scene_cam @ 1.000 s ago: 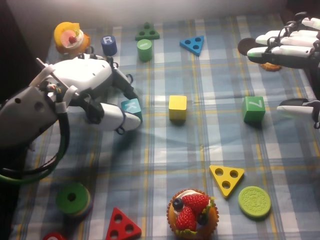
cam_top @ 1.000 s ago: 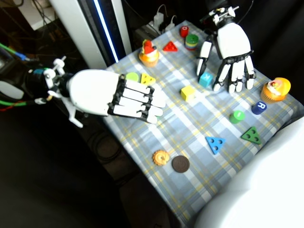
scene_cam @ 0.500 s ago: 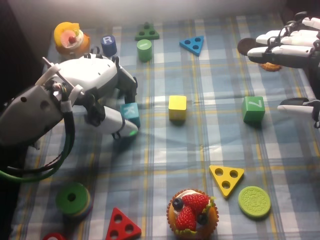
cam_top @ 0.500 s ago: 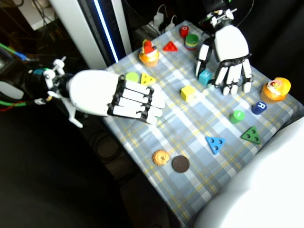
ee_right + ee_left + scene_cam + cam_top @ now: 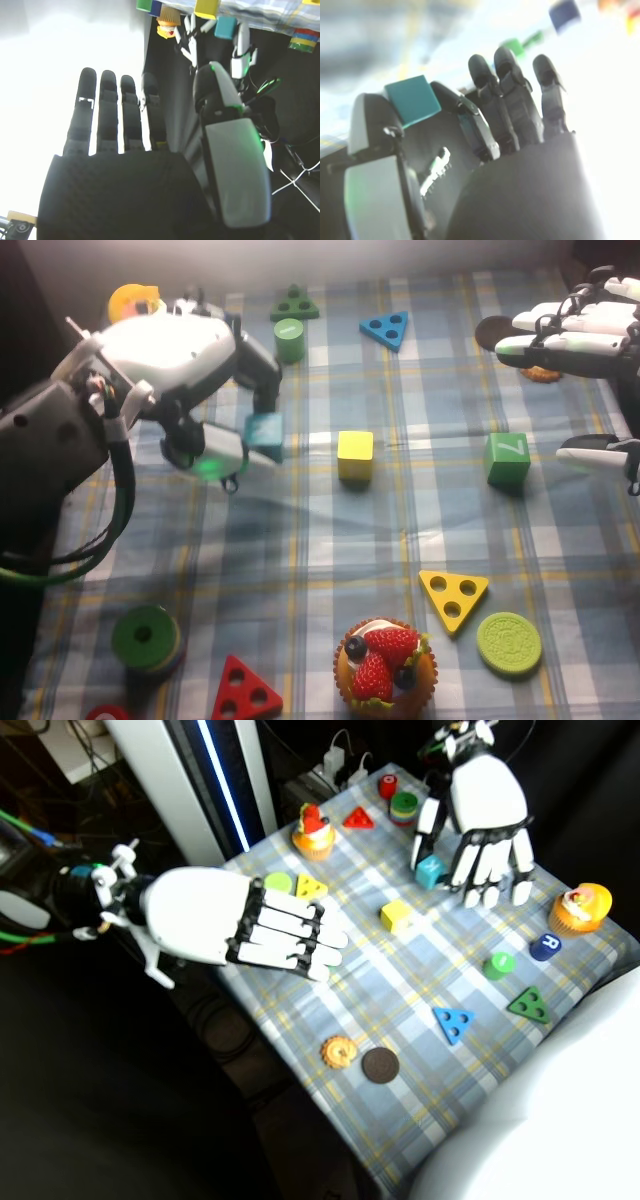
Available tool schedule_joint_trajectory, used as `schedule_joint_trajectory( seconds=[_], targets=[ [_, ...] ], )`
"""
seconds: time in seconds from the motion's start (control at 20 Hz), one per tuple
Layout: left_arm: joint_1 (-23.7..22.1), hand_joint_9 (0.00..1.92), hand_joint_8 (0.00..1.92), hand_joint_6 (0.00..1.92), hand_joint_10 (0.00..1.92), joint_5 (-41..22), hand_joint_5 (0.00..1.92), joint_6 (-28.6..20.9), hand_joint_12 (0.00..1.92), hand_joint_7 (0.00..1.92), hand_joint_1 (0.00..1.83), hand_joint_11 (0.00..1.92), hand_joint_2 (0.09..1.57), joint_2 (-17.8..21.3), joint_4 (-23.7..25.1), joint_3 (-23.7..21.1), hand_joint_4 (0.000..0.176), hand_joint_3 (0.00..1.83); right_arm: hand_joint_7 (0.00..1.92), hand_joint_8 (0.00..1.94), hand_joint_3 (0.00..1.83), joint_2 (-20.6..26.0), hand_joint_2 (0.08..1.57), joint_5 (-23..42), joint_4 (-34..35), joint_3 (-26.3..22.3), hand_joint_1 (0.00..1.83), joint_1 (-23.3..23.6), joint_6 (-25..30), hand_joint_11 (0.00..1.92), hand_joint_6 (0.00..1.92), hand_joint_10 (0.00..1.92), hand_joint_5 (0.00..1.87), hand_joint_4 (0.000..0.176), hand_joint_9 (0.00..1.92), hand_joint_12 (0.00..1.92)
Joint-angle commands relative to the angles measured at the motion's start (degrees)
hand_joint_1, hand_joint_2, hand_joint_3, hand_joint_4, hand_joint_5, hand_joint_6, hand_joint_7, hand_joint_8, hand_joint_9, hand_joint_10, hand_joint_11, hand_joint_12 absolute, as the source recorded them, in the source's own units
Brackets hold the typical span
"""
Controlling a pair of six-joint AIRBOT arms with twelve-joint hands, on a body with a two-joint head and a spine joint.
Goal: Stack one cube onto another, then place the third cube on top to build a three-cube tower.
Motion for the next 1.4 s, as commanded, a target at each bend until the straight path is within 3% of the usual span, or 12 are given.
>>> schedule_joint_trajectory(
  seconds=[0.0,0.05,0.2,0.4,0.6,0.65,0.85,1.0,1.35],
  targets=[
    [-1.23,0.61,0.02,0.96,0.01,-4.71,0.99,-0.59,0.44,0.77,1.02,0.04,1.10,0.33,3.36,-0.45,0.176,0.00,0.29,0.00,0.00,-0.07,1.25,7.00,1.31,0.14,0.67,0.30,0.37,0.00,0.00,0.00,0.33,0.000,0.26,0.78],
    [-1.67,0.58,0.01,1.00,0.00,-4.56,0.98,-1.14,0.46,0.75,1.01,0.06,1.11,0.36,4.34,-0.54,0.176,0.00,0.29,0.00,0.00,-0.09,1.24,7.00,1.30,0.19,0.65,0.30,0.37,0.00,0.00,0.00,0.33,0.000,0.27,0.80],
    [-3.18,0.58,0.00,0.86,0.00,-3.75,1.06,-2.46,0.46,0.74,1.04,0.04,1.07,-0.55,6.82,-0.24,0.176,0.00,0.30,0.00,0.00,-0.14,1.23,7.02,1.29,0.29,0.64,0.30,0.37,0.00,0.00,0.01,0.34,0.000,0.28,0.83],
    [-4.30,0.56,0.00,0.88,0.00,-3.10,1.04,-2.86,0.45,0.75,1.03,0.02,1.08,-3.26,7.35,1.37,0.176,0.00,0.31,0.00,0.00,-0.22,1.23,7.12,1.11,0.49,0.65,0.31,0.37,0.00,0.00,0.00,0.34,0.000,0.29,0.86],
    [-4.37,0.57,0.00,0.90,0.00,-2.92,1.03,-4.16,0.47,0.75,1.03,0.01,1.09,-6.05,7.31,3.52,0.176,0.00,0.30,0.00,0.00,-0.72,1.23,7.12,0.74,0.94,0.65,0.31,0.37,0.00,0.00,0.00,0.33,0.000,0.28,0.83],
    [-4.37,0.56,0.00,1.02,0.00,-2.51,0.95,-4.17,0.49,0.75,1.00,0.00,1.12,-6.66,7.08,4.09,0.176,0.00,0.30,0.00,0.00,-0.79,1.23,7.12,0.66,1.01,0.64,0.31,0.37,0.00,0.00,0.00,0.33,0.000,0.27,0.80],
    [-4.37,0.62,0.01,0.88,0.01,-1.83,1.04,-4.17,0.54,0.78,1.03,0.02,1.08,-7.87,5.91,5.31,0.176,0.00,0.30,0.00,0.00,-0.87,1.22,7.14,0.58,1.04,0.67,0.31,0.37,0.00,0.00,0.00,0.34,0.000,0.28,0.82],
    [-4.37,0.62,0.00,0.96,0.01,-0.98,0.99,-4.17,0.55,0.78,1.02,0.01,1.10,-9.17,5.46,6.50,0.176,0.00,0.29,0.00,0.00,-0.87,1.22,7.15,0.58,1.04,0.66,0.31,0.37,0.00,0.00,0.00,0.34,0.000,0.28,0.83],
    [-4.03,0.59,0.00,0.91,0.00,0.66,1.02,-4.17,0.65,0.75,1.03,0.00,1.09,-10.90,4.80,8.18,0.176,0.00,0.30,0.00,0.00,-0.87,1.22,7.36,0.55,1.09,0.65,0.32,0.37,0.00,0.00,0.00,0.34,0.000,0.29,0.91]
  ],
)
